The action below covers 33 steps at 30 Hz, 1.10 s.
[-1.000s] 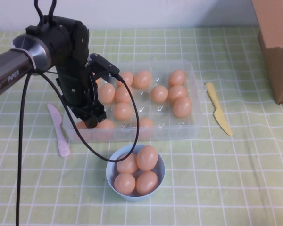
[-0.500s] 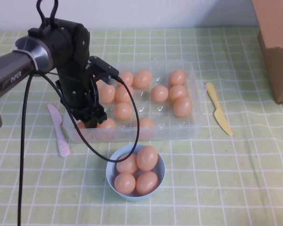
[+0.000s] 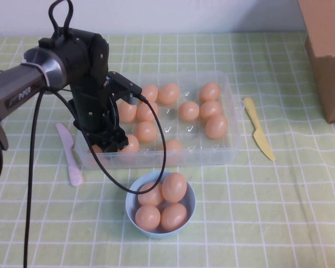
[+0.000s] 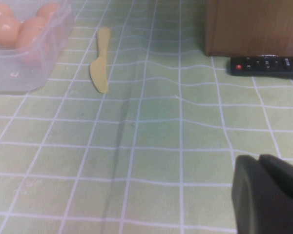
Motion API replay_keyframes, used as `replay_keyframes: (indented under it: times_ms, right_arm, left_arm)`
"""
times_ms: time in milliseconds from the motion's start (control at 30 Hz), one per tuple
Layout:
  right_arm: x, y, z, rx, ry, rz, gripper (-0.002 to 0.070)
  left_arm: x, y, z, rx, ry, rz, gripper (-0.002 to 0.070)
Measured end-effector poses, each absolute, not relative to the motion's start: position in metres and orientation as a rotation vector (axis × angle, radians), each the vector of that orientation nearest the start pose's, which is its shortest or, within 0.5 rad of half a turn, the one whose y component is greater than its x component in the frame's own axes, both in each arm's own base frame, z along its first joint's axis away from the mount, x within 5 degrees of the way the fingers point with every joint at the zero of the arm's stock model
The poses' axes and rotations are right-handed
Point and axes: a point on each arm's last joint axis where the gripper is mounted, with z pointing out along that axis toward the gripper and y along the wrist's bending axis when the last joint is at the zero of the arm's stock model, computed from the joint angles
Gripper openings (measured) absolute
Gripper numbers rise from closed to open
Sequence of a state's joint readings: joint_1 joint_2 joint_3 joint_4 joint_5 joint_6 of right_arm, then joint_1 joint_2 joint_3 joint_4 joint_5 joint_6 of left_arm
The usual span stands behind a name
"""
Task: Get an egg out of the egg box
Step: Pick up the egg from the plastic box
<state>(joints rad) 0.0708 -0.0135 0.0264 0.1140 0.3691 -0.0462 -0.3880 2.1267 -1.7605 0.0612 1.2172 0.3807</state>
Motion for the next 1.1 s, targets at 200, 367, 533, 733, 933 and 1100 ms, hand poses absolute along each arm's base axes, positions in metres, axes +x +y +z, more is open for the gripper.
replay_keyframes:
  times_ms: [200,367,533,733,933,1100]
  right_arm:
    - [0.052,0.007,0.172,-0.038,1.865,0.129,-0.0017]
    - [0.052,0.007,0.172,-0.038,1.865,0.129,-0.0017]
    - [0.052,0.007,0.172,-0.038,1.865,0.129,-0.0017]
    - [0.052,0.007,0.172,-0.038,1.865,0.129,-0.0017]
    - [0.052,0.007,0.172,-0.038,1.865,0.129,-0.0017]
    - [0.052,0.007,0.172,-0.038,1.865,0.129,-0.0017]
  left_arm:
    - [0.406,-0.159,0.202,1.164,2.840,0.080,0.0356]
    - [0.407,-0.158,0.202,1.157,2.843,0.075,0.0344]
    - [0.407,-0.158,0.202,1.147,2.847,0.074,0.0318]
    - [0.407,-0.158,0.202,1.137,2.851,0.074,0.0316]
    - [0.412,-0.160,0.209,1.069,2.848,0.073,0.0316]
    - [0.419,-0.163,0.225,1.022,2.800,0.061,0.0315]
